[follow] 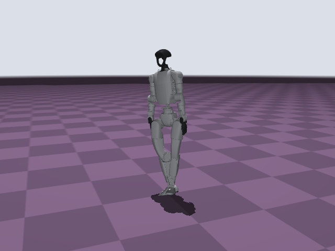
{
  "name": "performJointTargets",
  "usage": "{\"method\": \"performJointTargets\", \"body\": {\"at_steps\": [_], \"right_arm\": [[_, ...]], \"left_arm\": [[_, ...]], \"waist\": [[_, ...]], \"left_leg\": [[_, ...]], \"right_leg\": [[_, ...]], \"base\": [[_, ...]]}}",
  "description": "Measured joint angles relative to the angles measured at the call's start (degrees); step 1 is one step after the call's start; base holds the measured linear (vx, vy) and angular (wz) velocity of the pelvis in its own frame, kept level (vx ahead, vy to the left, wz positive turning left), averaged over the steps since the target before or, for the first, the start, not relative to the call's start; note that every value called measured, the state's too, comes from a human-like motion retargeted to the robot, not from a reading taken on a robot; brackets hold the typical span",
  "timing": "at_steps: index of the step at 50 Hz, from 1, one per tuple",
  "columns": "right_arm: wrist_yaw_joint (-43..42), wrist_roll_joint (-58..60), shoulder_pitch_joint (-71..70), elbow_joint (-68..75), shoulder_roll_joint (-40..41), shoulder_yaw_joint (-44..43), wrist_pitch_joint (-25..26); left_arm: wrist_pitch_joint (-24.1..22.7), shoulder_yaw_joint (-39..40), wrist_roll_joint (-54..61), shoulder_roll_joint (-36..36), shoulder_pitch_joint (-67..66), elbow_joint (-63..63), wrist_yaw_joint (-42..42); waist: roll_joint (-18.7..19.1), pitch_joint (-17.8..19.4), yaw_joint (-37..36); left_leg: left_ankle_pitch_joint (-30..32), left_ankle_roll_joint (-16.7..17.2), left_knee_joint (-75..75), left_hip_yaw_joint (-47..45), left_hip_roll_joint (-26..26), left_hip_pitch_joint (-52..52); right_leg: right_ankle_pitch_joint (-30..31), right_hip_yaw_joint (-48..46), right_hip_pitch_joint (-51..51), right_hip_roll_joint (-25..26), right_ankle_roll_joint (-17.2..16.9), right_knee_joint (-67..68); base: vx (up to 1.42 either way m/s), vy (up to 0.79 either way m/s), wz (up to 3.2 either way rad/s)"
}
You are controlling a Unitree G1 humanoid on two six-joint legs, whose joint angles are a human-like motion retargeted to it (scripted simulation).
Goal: In place motions
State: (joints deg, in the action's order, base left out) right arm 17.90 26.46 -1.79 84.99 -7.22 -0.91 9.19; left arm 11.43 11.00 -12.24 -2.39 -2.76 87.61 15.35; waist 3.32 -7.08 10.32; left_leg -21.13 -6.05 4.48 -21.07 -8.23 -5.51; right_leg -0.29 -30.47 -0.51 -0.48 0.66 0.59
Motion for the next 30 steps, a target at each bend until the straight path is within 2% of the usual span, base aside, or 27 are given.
{"method": "performJointTargets", "body": {"at_steps": [30], "right_arm": [[-0.9,-1.6,-0.1,0.4,0.2,-0.3,-0.7]], "left_arm": [[-0.2,0.2,-0.1,0.0,0.2,0.3,0.0]], "waist": [[0.2,-0.4,-0.6]], "left_leg": [[-0.2,0.1,0.2,-0.7,0.3,0.0]], "right_leg": [[-0.3,0.7,-0.1,0.1,-0.1,0.1]], "base": [[0.0,0.0,0.0]]}}
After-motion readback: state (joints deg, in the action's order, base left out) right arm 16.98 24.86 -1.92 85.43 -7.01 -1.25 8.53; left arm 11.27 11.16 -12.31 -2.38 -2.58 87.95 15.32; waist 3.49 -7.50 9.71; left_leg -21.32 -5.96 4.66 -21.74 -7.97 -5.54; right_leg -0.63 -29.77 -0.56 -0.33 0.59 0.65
